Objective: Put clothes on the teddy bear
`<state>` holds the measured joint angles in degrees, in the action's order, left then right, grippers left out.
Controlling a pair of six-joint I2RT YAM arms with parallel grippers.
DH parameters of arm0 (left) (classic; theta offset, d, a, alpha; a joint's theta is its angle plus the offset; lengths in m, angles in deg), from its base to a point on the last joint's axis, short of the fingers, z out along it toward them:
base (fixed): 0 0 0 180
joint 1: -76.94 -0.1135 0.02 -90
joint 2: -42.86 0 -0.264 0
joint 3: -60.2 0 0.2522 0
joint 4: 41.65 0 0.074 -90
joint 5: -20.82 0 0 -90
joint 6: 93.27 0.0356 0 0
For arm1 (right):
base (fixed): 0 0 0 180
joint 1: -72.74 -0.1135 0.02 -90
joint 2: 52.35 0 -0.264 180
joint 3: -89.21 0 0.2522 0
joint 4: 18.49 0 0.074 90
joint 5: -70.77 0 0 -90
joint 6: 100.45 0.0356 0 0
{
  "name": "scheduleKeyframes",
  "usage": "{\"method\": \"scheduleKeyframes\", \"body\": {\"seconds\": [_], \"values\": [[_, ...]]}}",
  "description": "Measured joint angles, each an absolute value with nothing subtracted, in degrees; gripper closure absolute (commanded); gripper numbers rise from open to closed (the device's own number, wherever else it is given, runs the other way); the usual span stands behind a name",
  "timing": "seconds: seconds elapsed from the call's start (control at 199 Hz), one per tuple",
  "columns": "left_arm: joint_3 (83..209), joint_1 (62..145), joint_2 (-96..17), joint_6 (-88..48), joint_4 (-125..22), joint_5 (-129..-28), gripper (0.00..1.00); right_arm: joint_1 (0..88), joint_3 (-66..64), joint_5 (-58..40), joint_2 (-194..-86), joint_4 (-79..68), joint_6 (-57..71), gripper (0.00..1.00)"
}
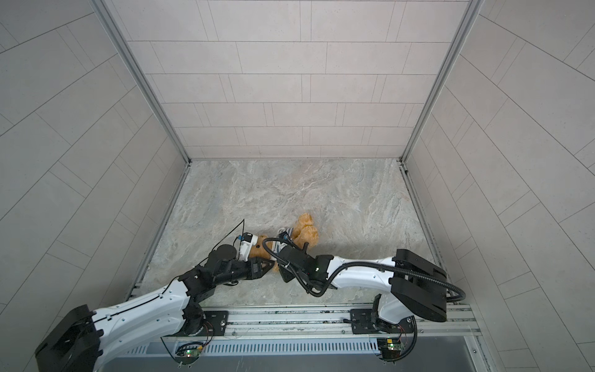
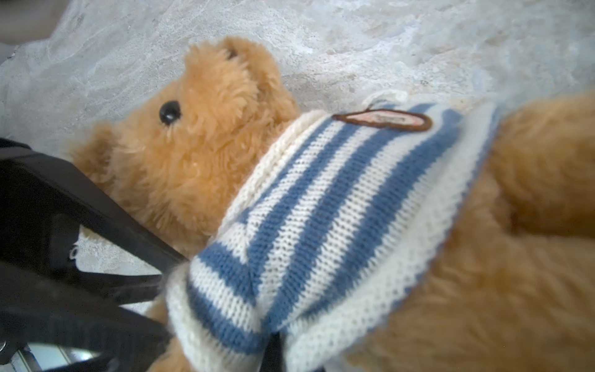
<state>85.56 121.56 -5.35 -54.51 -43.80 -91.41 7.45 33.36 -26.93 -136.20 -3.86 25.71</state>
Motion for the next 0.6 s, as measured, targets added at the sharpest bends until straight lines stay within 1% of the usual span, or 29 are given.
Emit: {"method": "scheduleKeyframes", "body": {"seconds": [0.206,0.466,0.602], "values": [[85.7,122.1,0.9,-54.2,-53.3,-87.8,0.53,6.0,31.9,-26.2,-138.0,-4.4,25.1,1.0],[86.4,124.8,2.8,-54.9,-57.3,-85.1,0.54,5.7,31.9,-25.3,-138.0,-5.2,24.4,1.0],[87.0,126.2,4.5,-56.0,-58.9,-83.7,0.47,5.6,31.9,-24.7,-138.0,-6.3,24.2,1.0]]}}
